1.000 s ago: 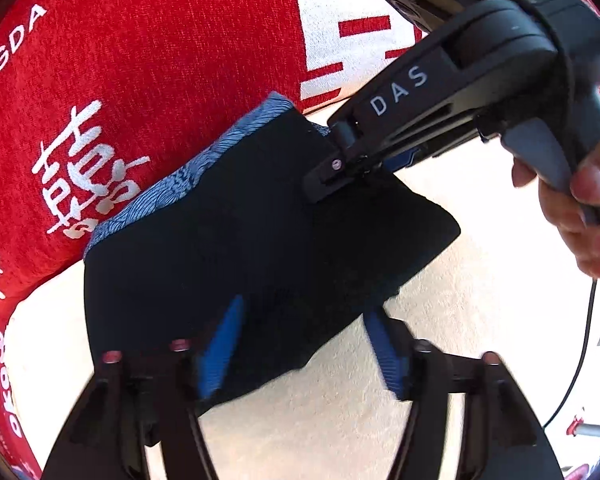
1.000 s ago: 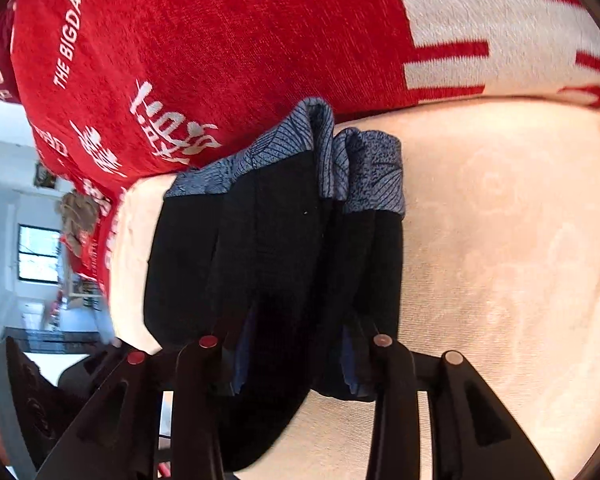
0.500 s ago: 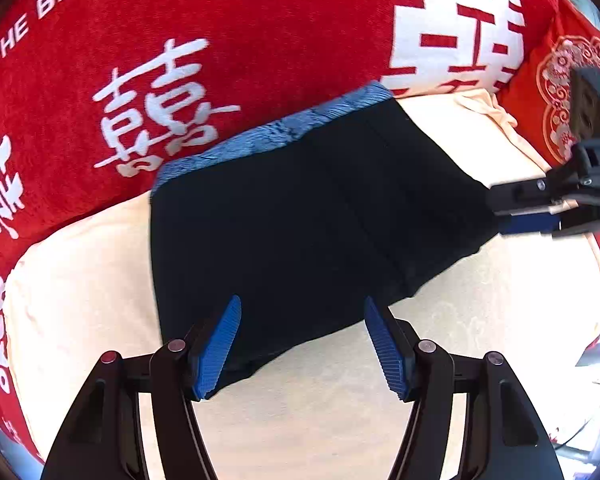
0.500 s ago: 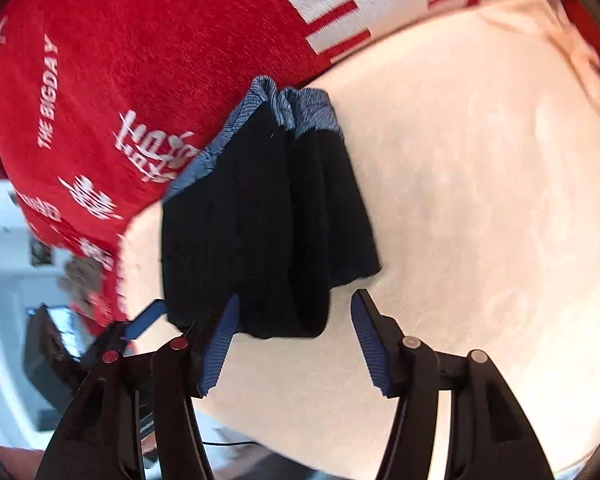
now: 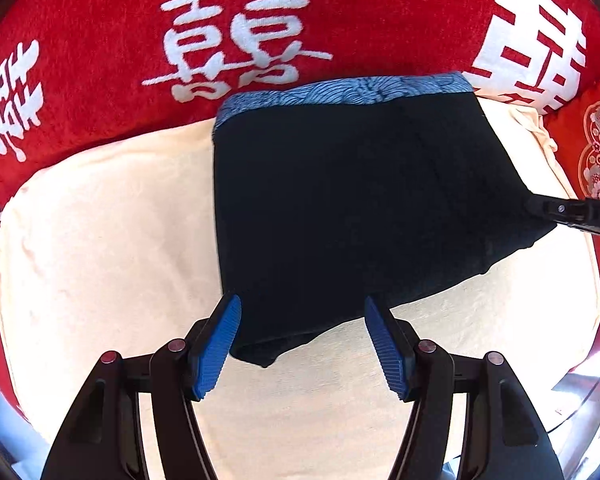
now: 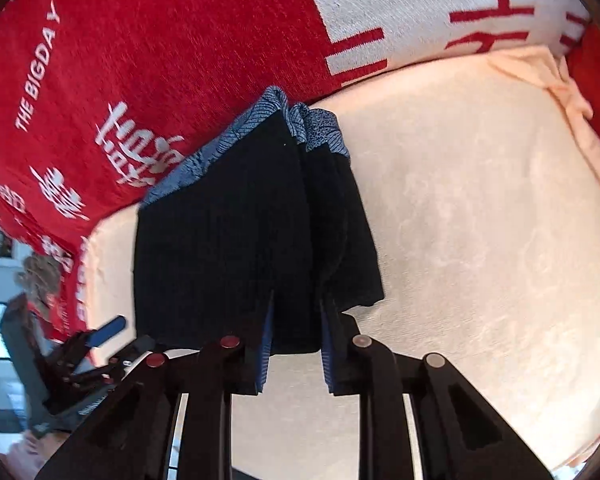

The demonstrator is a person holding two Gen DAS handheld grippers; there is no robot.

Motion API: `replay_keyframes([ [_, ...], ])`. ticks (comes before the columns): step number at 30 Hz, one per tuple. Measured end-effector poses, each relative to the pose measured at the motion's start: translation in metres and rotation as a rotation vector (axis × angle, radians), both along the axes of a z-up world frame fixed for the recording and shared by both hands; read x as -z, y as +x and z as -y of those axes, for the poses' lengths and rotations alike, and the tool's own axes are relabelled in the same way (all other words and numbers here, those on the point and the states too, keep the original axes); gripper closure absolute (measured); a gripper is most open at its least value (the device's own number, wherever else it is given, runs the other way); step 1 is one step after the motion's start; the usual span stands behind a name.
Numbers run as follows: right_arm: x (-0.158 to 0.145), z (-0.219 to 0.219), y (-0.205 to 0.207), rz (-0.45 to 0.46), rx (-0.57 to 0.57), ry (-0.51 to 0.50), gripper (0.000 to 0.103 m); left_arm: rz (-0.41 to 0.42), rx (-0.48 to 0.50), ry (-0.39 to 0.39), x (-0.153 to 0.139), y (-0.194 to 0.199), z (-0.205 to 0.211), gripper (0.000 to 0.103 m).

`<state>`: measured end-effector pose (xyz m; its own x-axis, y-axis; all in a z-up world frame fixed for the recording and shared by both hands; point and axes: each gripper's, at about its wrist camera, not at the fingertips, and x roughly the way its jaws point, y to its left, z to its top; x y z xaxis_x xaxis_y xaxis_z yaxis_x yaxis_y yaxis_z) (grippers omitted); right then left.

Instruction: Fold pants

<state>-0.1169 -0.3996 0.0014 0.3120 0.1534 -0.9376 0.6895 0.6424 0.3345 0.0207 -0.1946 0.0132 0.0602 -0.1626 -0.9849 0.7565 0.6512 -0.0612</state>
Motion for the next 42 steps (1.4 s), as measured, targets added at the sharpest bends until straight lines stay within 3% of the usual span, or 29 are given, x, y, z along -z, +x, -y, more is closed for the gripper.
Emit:
replay_keyframes([
  [4,0.021,-0.012,0.009,-0.129,-0.055,-0.115,0.075,-0.023,0.003,0.020,0.005,0.006,-0.008,0.038],
  [9,0.022,-0.014,0.007,-0.152,-0.008,-0.143,0.070,-0.045,0.022,0.030,0.007,0.012,-0.016,0.038],
  [12,0.017,-0.021,0.009,-0.188,0.003,-0.177,0.062,-0.048,0.033,0.026,0.006,0.017,-0.020,0.038],
  [16,0.009,-0.028,0.001,-0.204,0.039,-0.174,0.052,-0.062,0.039,0.022,0.007,0.021,-0.022,0.037],
  [18,0.007,-0.032,-0.008,-0.205,0.046,-0.169,0.042,-0.074,0.039,0.019,0.008,0.023,-0.023,0.037],
  [22,0.008,-0.041,-0.028,-0.221,0.071,-0.122,0.039,-0.090,0.031,-0.010,0.009,0.025,-0.026,0.037],
  [27,0.009,-0.056,-0.039,-0.211,0.039,-0.068,0.025,-0.130,-0.002,0.002,0.017,0.030,-0.026,0.037],
  [35,-0.002,-0.029,-0.050,-0.121,0.032,0.045,0.024,-0.130,-0.104,-0.020,0.018,0.050,-0.019,0.037],
  [37,-0.004,-0.016,-0.049,-0.082,0.019,0.073,0.024,-0.131,-0.111,-0.053,0.014,0.056,-0.015,0.037],
  [42,-0.004,0.019,-0.046,0.045,0.003,0.145,0.023,-0.254,-0.187,-0.178,0.018,0.084,-0.013,0.037],
])
